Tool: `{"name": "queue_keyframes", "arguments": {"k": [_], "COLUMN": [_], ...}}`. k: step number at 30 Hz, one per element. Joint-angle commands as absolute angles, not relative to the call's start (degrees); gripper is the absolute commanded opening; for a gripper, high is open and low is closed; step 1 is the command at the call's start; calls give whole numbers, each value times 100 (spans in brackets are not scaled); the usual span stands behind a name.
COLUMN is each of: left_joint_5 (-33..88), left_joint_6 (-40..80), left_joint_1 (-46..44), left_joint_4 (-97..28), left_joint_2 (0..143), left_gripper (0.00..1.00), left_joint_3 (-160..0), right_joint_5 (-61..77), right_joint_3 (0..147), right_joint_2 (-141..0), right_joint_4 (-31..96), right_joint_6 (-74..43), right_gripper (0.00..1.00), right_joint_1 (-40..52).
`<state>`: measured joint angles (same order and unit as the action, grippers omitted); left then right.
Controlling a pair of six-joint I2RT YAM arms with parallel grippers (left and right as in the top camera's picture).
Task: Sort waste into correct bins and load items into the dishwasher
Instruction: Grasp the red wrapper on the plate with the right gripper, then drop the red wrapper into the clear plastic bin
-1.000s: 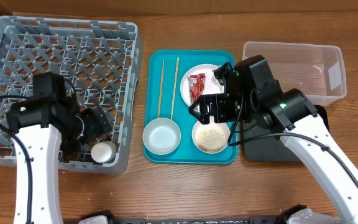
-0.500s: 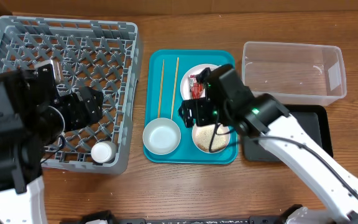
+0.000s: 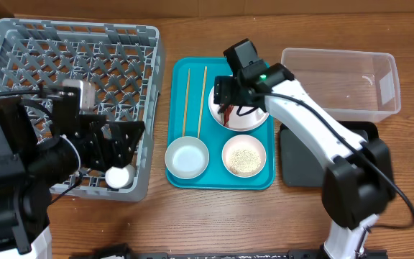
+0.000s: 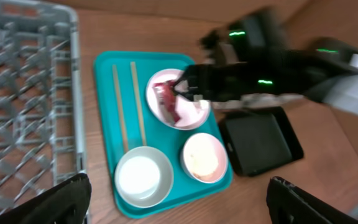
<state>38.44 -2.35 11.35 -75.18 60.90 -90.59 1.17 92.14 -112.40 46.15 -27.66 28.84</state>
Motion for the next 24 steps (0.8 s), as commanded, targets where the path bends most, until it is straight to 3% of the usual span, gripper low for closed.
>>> {"name": "queue_keyframes", "arguments": {"k": [1,3,7,10,24], "left_joint_5": [4292,4018,3579,3535,3240], "left_joint_6": [-777,-768,-746,-753,-753], "left_joint_1": [1118,1118,1116,1116,1118], "left_joint_4": [-7500,-7472,-7476,-7474,-7500], "left_joint_2": [5778,5634,5404,5400,5500], "left_gripper": [93,100,100,100,100], "left_joint_3": [-9168,-9168,-9168,-9166,-9161], "right_joint_5": [56,132,419,410,-515], "right_joint_3": [9330,9330,9330,9349,9351], "right_joint_2": [-11887,-12143,-12357,-12302,-10309], "right_joint_4": [4532,4506,4473,4512,4921], "right_joint_6": [-3356,-3435,-3433,-3428,-3406], "right_gripper": [74,70,49,7,4], "right_joint_1": [2753,2692,2650,2661,1900]}}
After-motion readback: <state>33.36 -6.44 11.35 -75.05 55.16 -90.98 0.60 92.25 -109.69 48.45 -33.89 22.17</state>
